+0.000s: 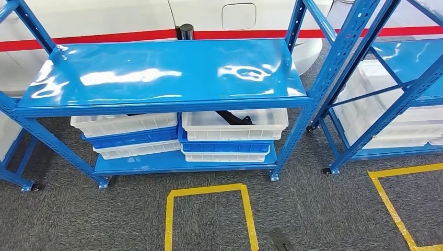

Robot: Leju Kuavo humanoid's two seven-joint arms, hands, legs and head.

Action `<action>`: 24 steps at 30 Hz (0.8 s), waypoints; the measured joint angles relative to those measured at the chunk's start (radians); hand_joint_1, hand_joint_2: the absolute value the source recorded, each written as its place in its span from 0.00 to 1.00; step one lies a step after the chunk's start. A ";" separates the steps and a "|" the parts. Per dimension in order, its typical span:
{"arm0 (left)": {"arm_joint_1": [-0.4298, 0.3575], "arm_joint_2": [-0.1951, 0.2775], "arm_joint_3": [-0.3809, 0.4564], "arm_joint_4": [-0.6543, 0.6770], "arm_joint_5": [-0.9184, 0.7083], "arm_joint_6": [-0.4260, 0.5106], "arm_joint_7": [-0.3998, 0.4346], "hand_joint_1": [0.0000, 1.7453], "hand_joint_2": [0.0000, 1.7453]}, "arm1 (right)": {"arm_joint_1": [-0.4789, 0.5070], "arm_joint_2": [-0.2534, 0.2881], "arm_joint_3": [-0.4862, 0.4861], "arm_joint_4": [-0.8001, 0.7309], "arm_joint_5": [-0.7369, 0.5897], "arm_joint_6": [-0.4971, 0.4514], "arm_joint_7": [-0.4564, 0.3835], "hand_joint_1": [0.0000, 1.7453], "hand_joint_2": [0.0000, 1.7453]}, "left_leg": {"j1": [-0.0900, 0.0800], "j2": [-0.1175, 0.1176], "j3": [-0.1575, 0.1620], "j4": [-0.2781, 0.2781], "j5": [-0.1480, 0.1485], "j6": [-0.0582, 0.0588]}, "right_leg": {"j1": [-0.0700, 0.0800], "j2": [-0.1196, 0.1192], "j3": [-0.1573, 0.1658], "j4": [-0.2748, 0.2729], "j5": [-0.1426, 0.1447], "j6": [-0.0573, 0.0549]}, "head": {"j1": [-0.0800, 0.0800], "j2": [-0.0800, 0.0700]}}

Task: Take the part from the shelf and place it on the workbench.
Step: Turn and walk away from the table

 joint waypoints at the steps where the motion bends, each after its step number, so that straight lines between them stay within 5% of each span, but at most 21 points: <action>1: 0.001 0.000 0.000 0.000 -0.001 0.001 0.001 0.00 0.00 | 0.000 0.001 0.000 0.000 0.001 0.000 0.000 0.00 0.00 | -0.002 -0.001 0.000 0.000 0.000 0.002 | -0.001 -0.001 0.001 -0.002 0.000 0.000 | 0.000 0.000; 4: 0.000 0.000 0.000 0.000 -0.004 0.006 0.002 0.00 0.00 | -0.002 0.000 0.000 0.000 0.004 -0.001 0.000 0.00 0.00 | -0.005 -0.003 0.000 0.000 -0.001 0.007 | -0.004 -0.003 0.004 -0.006 0.001 0.002 | 0.000 0.000; 7: 0.000 -0.002 0.000 0.000 -0.003 0.009 0.002 0.00 0.75 | -0.002 0.000 0.000 0.000 0.004 -0.001 0.001 0.00 0.00 | -0.005 -0.003 0.000 0.000 -0.002 0.008 | -0.005 -0.003 0.005 -0.009 0.002 0.004 | 0.000 0.000; 8: 0.000 -0.003 0.000 0.000 -0.003 0.009 0.002 0.00 1.00 | -0.002 0.001 0.000 0.000 0.004 -0.001 0.001 0.00 0.25 | -0.006 -0.003 0.000 0.001 -0.002 0.009 | -0.005 -0.003 0.005 -0.009 0.002 0.006 | 0.000 0.000; 11: 0.000 -0.004 0.000 0.000 -0.002 0.009 0.001 0.00 1.00 | -0.002 0.001 0.000 0.000 0.004 -0.001 0.001 0.00 1.00 | -0.006 -0.003 0.001 0.001 -0.002 0.012 | -0.005 -0.003 0.005 -0.009 0.002 0.012 | 0.000 0.000; 15: 0.001 -0.004 -0.007 0.000 0.010 0.003 0.003 0.00 1.00 | -0.001 0.001 0.000 0.000 -0.002 0.005 0.001 0.00 1.00 | -0.005 -0.003 0.001 0.001 -0.002 0.013 | -0.005 -0.003 0.006 -0.009 0.002 0.012 | 0.000 0.000; 19: 0.015 0.000 -0.064 -0.006 0.087 -0.001 0.022 0.00 0.00 | 0.011 0.001 -0.001 -0.004 -0.031 0.018 -0.001 0.00 1.00 | -0.003 -0.003 0.002 0.001 -0.002 0.012 | -0.003 -0.003 0.006 -0.009 0.002 0.012 | 0.000 0.000; 24: 0.035 0.009 -0.164 -0.024 0.221 -0.008 0.054 0.00 0.00 | 0.033 0.000 -0.001 -0.022 -0.077 0.032 -0.010 0.00 1.00 | -0.002 -0.003 0.001 0.000 -0.002 0.012 | -0.002 -0.003 0.006 -0.009 0.002 0.011 | 0.000 0.000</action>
